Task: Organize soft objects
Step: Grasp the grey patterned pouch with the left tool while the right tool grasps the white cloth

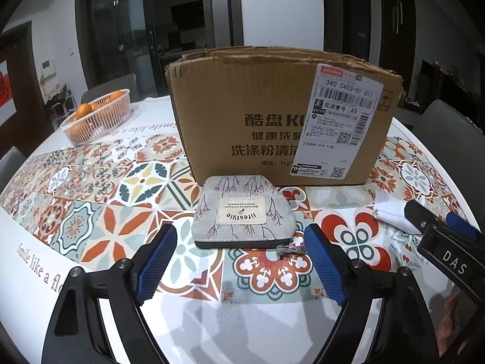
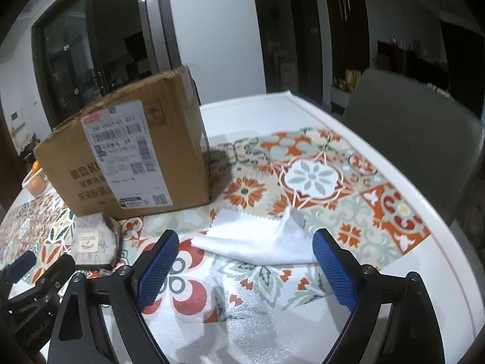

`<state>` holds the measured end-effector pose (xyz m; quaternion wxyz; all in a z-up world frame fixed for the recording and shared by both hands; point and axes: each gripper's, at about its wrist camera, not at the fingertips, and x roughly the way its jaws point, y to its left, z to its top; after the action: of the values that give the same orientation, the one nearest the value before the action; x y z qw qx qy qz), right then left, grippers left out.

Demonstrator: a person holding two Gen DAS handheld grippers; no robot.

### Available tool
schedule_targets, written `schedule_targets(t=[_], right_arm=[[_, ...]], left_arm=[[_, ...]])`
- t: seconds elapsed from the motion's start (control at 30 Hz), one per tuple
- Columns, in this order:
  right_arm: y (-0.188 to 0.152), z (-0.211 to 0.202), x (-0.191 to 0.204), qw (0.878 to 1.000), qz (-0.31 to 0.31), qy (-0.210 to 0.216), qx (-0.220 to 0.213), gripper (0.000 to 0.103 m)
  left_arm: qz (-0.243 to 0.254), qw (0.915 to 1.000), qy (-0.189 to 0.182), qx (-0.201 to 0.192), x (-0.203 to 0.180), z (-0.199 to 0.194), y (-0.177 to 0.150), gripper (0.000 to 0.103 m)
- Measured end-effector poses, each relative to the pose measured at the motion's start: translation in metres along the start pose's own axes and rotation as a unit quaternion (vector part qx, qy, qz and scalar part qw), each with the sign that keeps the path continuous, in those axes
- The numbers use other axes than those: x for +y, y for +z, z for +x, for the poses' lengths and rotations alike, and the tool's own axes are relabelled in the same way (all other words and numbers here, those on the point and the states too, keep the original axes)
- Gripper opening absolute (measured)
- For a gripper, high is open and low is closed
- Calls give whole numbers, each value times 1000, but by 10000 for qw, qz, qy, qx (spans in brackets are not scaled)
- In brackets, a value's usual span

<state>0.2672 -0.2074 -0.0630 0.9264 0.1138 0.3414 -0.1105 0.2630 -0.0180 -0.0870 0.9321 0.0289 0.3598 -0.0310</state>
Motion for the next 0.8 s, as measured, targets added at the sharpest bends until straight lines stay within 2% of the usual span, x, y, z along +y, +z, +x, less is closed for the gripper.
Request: schedule_targets(t=[0.27, 0.53, 0.8], right_arm=[[2, 30, 5, 9989, -1, -73, 455, 93], [4, 43, 16, 9979, -137, -135, 619, 93], [6, 55, 21, 9967, -137, -193, 781, 93]], left_arm=[[-109, 9998, -84, 164, 4, 25, 6, 89], [-241, 9992, -195, 267, 8, 49, 20, 96], [-322, 9983, -82, 478, 9, 74, 27, 97]])
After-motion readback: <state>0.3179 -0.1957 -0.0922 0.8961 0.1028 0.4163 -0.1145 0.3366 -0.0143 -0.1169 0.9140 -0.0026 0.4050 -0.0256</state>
